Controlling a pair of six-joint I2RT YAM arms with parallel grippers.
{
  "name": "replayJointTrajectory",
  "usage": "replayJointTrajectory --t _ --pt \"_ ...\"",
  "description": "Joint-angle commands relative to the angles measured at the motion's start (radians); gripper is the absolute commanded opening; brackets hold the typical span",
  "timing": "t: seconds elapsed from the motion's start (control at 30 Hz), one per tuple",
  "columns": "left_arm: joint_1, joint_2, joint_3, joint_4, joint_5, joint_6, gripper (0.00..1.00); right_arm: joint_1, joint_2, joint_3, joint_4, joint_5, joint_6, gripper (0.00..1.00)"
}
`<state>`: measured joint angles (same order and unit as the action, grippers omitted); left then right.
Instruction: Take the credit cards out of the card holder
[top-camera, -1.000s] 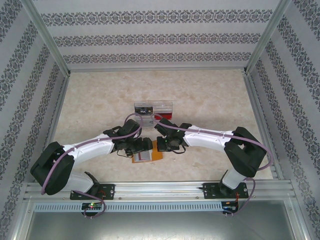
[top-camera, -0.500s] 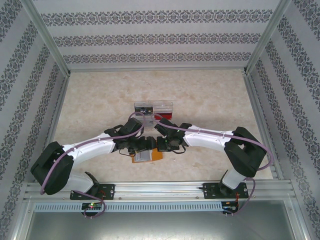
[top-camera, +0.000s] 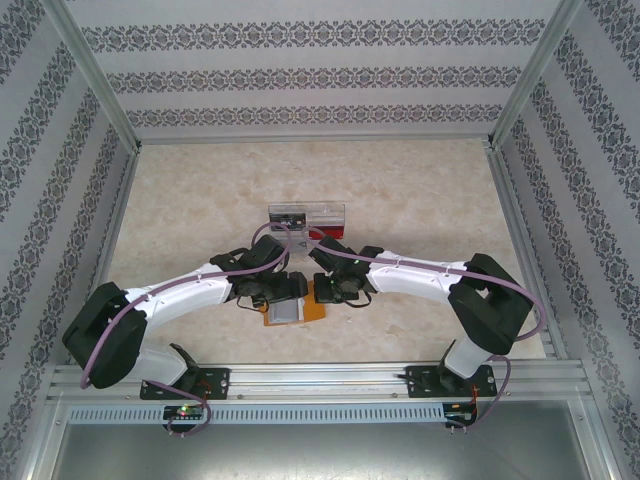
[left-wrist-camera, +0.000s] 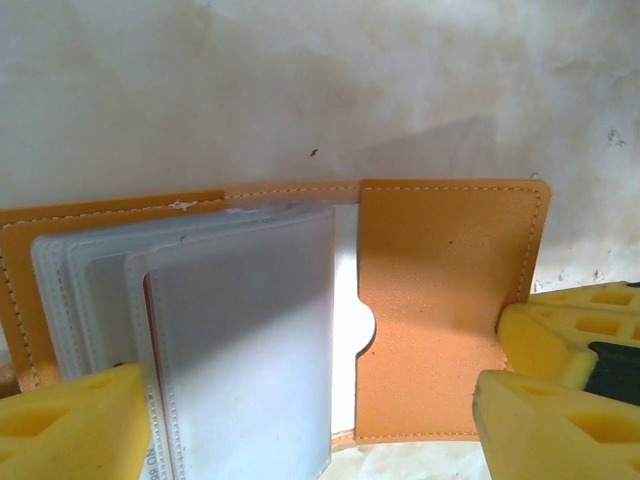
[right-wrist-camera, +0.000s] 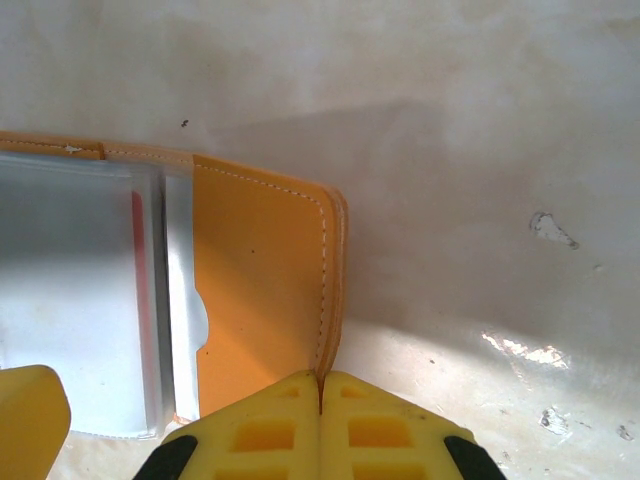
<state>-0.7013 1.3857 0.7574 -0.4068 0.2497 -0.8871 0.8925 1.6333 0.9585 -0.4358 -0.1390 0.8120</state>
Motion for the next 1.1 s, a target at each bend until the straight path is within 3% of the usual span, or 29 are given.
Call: replayJointTrajectory --t 0.0,0.2,0.67,1.07 --pt "-0.011 -0.004 0.005 -0.031 -0.023 -0.007 0.82 -0.004 0.012 -0.013 -0.002 -0.003 0.012 0.05" --pt "-0.011 -0.019 0.009 -0.065 -0.07 -0.016 0.81 -0.003 0.012 -0.013 -0.003 -0.001 0.012 0.05" --pt "-0.01 0.032 -0.012 -0.007 0.005 -0.012 0.8 -0.003 0.013 -0.013 0.0 -0.002 0.014 0.05" --pt "-0.011 0.049 -0.001 -0.059 -0.021 -0.018 0.8 0.002 0.009 -0.018 0.002 -0.001 0.019 0.05"
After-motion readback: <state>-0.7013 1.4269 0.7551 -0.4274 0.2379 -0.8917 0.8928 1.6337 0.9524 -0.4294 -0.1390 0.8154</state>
